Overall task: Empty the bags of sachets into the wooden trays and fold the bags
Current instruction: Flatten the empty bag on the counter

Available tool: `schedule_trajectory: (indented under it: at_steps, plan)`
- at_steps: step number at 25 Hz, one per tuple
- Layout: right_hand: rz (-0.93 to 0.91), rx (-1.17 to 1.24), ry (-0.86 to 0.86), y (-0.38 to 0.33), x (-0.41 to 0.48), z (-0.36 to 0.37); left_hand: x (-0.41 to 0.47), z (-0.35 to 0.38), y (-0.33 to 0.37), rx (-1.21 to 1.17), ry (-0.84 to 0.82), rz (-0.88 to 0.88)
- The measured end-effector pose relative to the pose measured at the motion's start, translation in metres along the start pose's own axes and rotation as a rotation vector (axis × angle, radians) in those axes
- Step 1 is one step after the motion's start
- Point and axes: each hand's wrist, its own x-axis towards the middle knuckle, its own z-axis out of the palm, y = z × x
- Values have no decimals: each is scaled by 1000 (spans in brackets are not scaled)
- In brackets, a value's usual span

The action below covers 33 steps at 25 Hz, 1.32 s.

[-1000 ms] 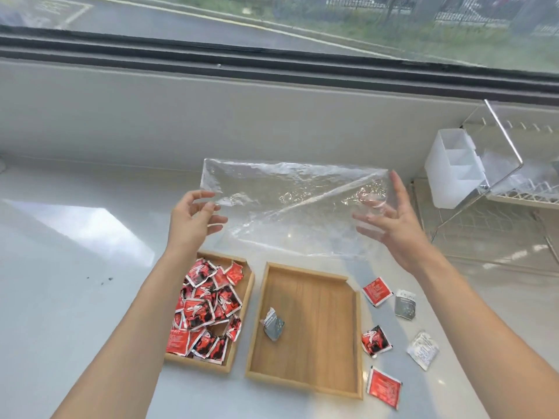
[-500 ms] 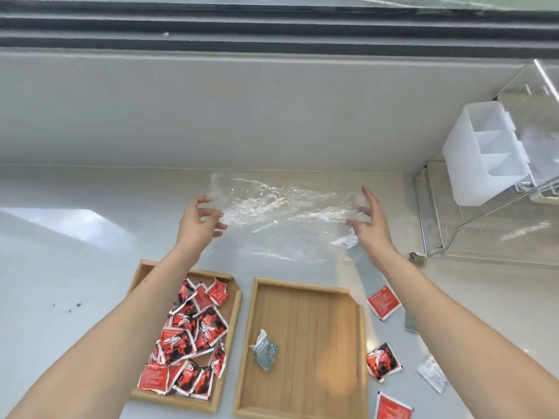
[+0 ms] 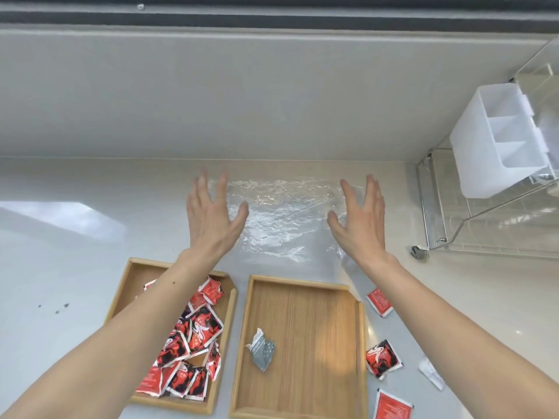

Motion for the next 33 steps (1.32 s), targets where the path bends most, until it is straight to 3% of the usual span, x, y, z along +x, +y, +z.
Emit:
schedule_trajectory:
  at_steps: [3, 6, 16, 27, 33]
  plan:
    - [-221, -187, -15, -12, 11, 8, 12, 17, 21, 134, -48, 248]
    - [-302, -297, -69, -13, 21, 25, 21, 44, 26, 210, -136, 352]
    - [-261, -348, -275, 22, 33, 64, 35, 88, -16, 328, -419, 308]
    - [-241, -259, -334, 23, 32, 61, 37, 82, -14, 333, -444, 318]
    - [-263, -211, -304, 10, 20, 45, 27, 68, 2, 285, -360, 356]
